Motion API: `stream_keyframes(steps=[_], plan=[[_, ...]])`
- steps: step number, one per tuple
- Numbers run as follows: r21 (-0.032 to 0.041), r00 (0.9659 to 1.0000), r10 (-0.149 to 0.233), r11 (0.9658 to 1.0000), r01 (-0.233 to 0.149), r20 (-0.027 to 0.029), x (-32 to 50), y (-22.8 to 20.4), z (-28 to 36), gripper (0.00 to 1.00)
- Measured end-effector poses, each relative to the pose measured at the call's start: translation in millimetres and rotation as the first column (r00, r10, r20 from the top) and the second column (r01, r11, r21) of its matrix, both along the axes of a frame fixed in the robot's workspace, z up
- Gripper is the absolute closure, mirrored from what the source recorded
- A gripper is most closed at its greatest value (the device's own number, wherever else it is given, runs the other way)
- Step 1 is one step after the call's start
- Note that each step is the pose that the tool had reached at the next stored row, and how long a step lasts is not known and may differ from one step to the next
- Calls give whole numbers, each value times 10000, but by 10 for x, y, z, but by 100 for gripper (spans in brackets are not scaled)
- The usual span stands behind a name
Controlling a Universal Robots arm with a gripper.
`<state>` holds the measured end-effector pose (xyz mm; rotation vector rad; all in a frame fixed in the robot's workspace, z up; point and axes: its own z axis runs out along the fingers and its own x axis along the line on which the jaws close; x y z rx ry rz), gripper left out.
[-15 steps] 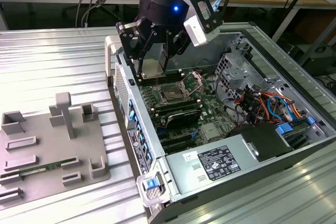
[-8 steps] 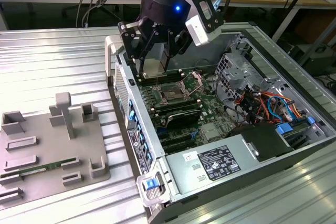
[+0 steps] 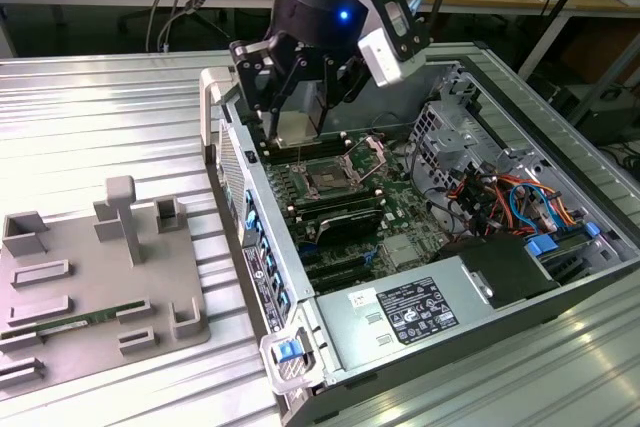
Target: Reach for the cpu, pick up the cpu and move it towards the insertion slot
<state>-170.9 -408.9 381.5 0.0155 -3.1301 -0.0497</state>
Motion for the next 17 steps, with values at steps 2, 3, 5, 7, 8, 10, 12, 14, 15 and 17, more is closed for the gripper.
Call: stream_keyframes(steps=[2, 3, 5, 7, 8, 10, 12, 14, 15, 17], plan=[[0, 10000, 0, 10000, 0, 1, 8, 1, 0, 45], [0, 10000, -1, 10000, 1, 1, 15, 3, 0, 45], [0, 10000, 0, 10000, 0, 1, 24, 5, 0, 45], [0, 10000, 0, 10000, 0, 0, 33, 6, 0, 45], [0, 10000, 0, 10000, 0, 0, 37, 7, 0, 45], [0, 10000, 0, 10000, 0, 1, 47, 9, 0, 45], [-1, 10000, 0, 10000, 0, 0, 55, 10, 0, 45], [0, 10000, 0, 10000, 0, 0, 64, 11, 0, 45], [0, 10000, 0, 10000, 0, 0, 68, 11, 0, 45], [0, 10000, 0, 10000, 0, 1, 85, 13, 0, 45]])
